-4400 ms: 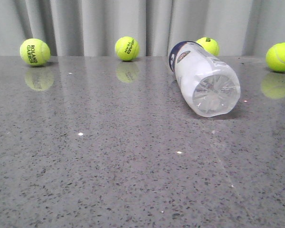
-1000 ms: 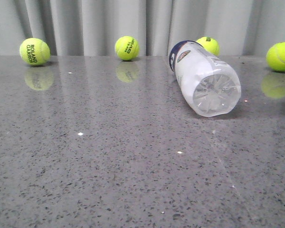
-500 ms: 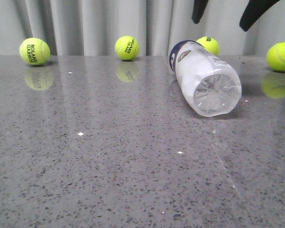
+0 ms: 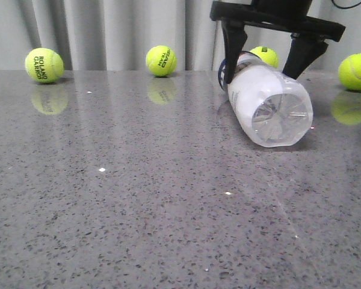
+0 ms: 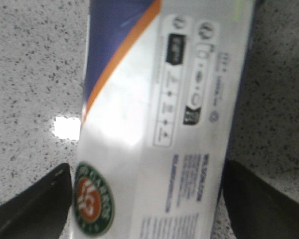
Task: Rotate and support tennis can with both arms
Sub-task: 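Lower the right gripper over the lying can and grasp its middle, then roll the can with the right gripper so its navy end faces sideways, then open the right gripper and lift it away from the can, then move the left gripper to the can's navy end and grasp it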
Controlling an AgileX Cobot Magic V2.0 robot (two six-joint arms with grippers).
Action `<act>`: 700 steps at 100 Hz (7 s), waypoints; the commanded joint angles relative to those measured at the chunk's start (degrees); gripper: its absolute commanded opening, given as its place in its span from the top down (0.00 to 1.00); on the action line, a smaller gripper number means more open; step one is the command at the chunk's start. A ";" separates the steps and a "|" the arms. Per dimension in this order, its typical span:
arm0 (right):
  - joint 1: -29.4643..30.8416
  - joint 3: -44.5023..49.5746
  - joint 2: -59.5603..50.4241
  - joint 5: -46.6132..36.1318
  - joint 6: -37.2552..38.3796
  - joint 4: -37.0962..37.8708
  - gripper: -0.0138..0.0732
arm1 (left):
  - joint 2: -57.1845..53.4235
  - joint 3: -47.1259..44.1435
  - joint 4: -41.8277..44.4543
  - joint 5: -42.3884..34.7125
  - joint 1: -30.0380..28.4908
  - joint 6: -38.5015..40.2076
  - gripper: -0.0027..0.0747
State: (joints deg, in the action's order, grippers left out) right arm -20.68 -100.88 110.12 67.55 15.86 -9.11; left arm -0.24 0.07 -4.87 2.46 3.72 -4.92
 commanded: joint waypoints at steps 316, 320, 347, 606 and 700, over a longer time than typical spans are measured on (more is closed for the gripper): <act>-12.96 -13.89 -0.58 8.58 -70.20 -1.55 0.11 | -1.97 -2.58 -0.35 -4.42 0.07 0.52 0.99; -12.96 -13.89 -1.61 8.58 -68.28 -1.55 0.11 | -1.97 -2.58 -0.35 -4.42 0.07 0.52 0.99; -12.91 -13.89 -8.26 8.64 -37.41 1.87 0.11 | -1.97 -2.58 -0.35 -4.42 0.07 0.52 0.99; -12.78 71.05 -85.15 -37.63 -7.48 7.86 0.92 | 39.53 36.46 -13.16 18.50 0.07 0.51 0.22; -12.78 71.05 -85.15 -37.40 -7.48 7.86 0.92 | 83.31 53.97 -70.95 54.04 0.07 -43.10 0.23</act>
State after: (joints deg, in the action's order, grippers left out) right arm -33.76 -28.30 24.78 34.24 8.49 -1.77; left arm 82.28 51.35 -69.07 52.14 3.72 -44.97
